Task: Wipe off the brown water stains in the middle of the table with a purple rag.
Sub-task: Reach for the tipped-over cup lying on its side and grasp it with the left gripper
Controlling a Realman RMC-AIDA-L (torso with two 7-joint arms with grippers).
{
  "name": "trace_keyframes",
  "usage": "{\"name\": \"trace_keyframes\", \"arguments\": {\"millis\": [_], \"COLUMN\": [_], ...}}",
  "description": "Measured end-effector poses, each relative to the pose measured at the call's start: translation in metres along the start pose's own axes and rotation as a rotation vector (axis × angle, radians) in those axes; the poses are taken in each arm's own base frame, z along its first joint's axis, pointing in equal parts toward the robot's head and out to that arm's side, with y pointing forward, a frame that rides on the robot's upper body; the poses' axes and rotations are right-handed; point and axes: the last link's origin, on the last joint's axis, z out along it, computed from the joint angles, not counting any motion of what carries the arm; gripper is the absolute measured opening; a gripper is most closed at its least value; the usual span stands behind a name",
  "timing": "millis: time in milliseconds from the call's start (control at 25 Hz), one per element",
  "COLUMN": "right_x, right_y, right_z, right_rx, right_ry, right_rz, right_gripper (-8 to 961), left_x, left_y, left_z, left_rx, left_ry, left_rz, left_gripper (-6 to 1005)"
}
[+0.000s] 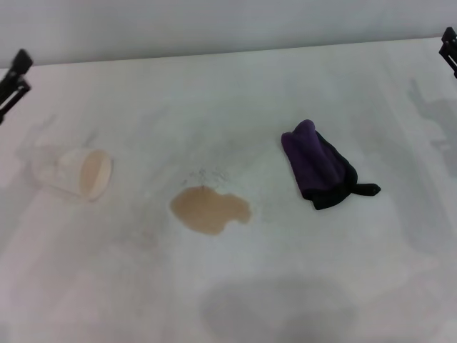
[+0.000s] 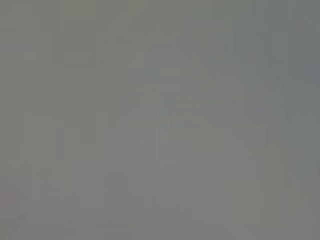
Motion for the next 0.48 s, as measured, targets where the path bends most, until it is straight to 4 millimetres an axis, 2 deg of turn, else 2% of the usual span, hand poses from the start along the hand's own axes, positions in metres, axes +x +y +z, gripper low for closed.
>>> {"name": "trace_keyframes", "arguments": {"millis": [40, 240, 480], "right_x": [0.0, -0.002, -0.005], "right_y": [0.0, 0.002, 0.005], "right_z": [0.0, 0.003, 0.007], "right_rx": [0.0, -0.004, -0.013], "right_ry": [0.0, -0.006, -0.015], "right_rz": [0.0, 0.001, 0.002], "right_gripper": [873, 872, 872], "left_x": [0.0, 0.027, 0.044], "left_y": [0.0, -0.026, -0.05], "left_z": [0.0, -0.014, -0.016], "left_rx": [0.0, -0.202, -0.491], "left_ry": [0.0, -0.111, -0.426], "left_rz": [0.0, -0.003, 0.119], "left_gripper": [875, 875, 875]}}
